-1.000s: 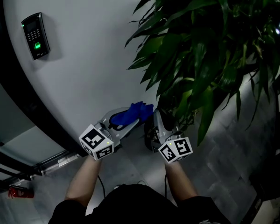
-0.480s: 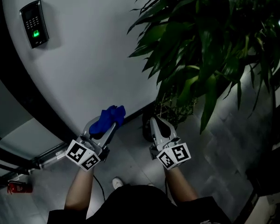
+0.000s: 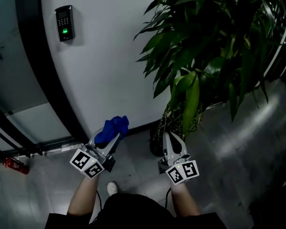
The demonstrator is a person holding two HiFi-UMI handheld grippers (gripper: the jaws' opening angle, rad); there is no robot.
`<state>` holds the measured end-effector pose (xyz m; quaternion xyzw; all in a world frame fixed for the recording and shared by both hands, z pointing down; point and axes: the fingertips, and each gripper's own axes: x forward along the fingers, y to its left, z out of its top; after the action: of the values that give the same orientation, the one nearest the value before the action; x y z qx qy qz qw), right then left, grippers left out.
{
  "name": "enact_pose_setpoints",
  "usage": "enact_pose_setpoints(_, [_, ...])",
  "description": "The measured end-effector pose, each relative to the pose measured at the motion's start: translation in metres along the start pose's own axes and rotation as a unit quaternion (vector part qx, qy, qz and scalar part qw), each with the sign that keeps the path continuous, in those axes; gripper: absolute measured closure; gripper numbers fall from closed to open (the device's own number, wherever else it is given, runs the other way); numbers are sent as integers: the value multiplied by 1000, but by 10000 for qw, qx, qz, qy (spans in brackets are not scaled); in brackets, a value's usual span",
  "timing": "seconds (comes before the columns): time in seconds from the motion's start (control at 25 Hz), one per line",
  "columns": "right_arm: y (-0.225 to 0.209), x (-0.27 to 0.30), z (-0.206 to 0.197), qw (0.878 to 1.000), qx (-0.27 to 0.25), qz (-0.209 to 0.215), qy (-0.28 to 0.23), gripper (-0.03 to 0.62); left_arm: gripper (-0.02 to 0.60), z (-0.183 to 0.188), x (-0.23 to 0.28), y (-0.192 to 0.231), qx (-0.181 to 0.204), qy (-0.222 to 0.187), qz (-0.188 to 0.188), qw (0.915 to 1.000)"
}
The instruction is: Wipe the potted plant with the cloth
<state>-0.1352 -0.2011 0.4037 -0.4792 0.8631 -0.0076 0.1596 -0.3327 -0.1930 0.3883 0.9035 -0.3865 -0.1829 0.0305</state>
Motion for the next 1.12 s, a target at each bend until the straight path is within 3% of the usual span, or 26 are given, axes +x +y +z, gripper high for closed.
enact_pose_setpoints(0.2, [-2, -57, 0, 9994, 108, 276, 162, 591, 430, -21, -15, -66, -51, -176, 274, 9995])
enact_pose_setpoints(0.44, [10, -99, 9, 9972, 44, 685, 299, 591, 430, -18, -49, -105, 223, -139, 1109, 9935])
enact_pose_setpoints(0.64, [-9, -131, 15, 9986, 146, 444, 264, 591, 430, -23, -67, -116, 284, 22, 1545, 9876])
enact_pose_setpoints(0.76, [-9, -136, 24, 9989, 381, 274, 64, 591, 430, -24, -61, -121, 68, -165, 1537, 9880])
enact_pose_setpoints(0.96, [10, -150, 38, 9999, 60, 133, 8, 591, 430, -16, -75, -128, 256, -155, 1370, 9901])
enact_pose_setpoints(1.12, [9, -162, 35, 9997, 10, -224, 46, 591, 430, -12, -99, -113, 222, -48, 1355, 9905])
